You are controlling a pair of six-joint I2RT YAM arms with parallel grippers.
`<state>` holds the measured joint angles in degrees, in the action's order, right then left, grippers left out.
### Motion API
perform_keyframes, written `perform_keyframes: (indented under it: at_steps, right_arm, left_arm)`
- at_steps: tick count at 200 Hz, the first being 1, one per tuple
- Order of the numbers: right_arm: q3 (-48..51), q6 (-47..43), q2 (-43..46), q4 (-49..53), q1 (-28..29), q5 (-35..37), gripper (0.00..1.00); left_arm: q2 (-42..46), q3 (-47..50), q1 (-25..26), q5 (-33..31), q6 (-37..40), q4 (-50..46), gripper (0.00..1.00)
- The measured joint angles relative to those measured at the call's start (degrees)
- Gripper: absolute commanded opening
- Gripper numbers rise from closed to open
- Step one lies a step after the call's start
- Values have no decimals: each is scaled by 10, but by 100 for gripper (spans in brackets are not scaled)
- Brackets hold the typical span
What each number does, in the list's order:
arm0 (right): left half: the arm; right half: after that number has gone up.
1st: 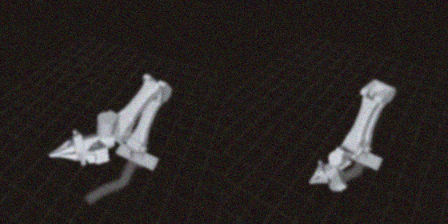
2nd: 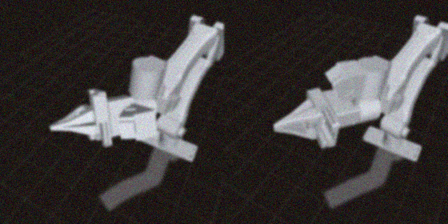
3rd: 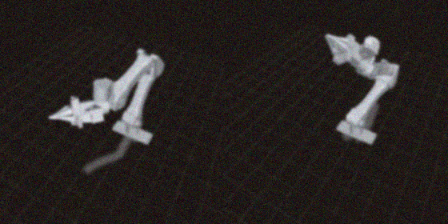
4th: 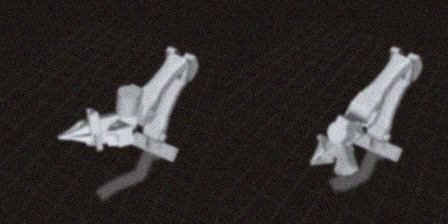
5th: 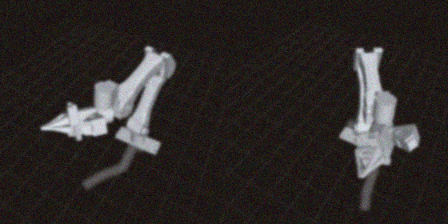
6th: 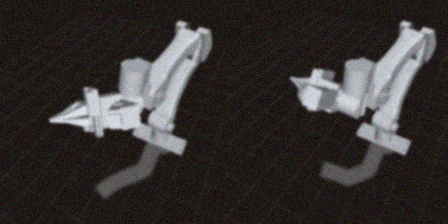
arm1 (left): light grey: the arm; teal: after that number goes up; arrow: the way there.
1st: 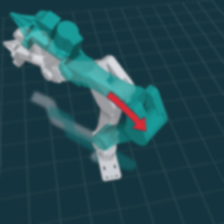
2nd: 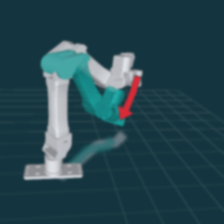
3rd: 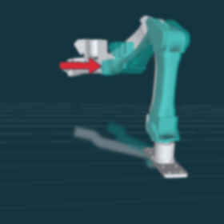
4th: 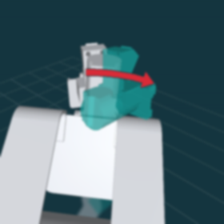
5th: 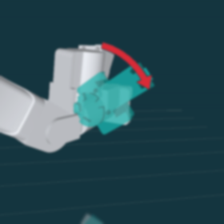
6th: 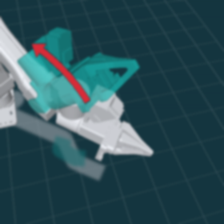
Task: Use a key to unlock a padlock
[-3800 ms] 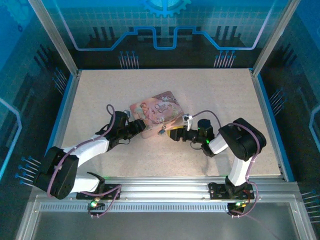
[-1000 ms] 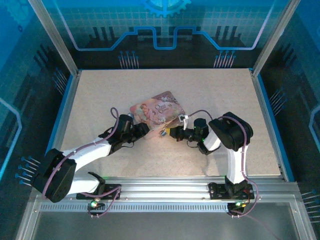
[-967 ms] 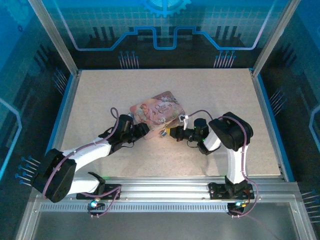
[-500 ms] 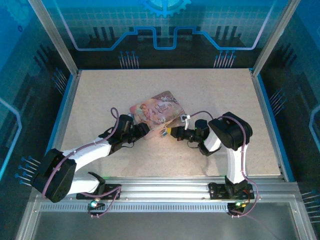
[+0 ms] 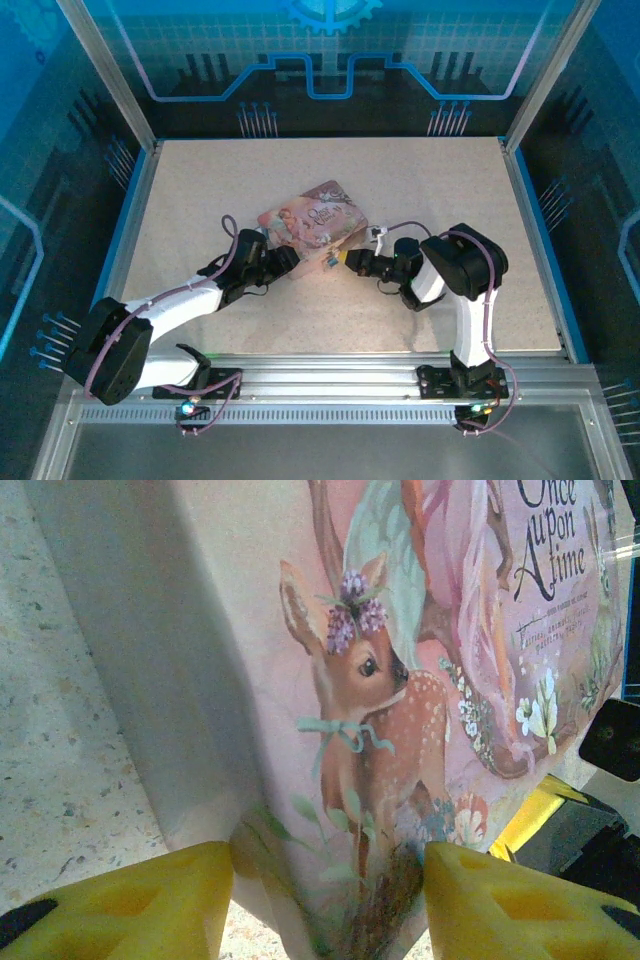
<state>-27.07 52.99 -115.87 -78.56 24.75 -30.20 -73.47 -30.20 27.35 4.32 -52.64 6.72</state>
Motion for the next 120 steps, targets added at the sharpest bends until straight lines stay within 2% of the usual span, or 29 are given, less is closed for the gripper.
perform_keyframes:
  at_steps: [20, 70, 120]
  right_arm:
    - [1, 8, 2, 0, -5, 2, 3]
    - [20, 10, 22, -4, -17, 11, 3]
    - [47, 8, 47, 3, -23, 14, 3]
  left_arm:
    - [0, 0, 0, 0, 0, 0, 55]
    - [2, 0, 0, 0, 1, -7, 65]
    - [47, 0, 2, -11, 21, -65, 77]
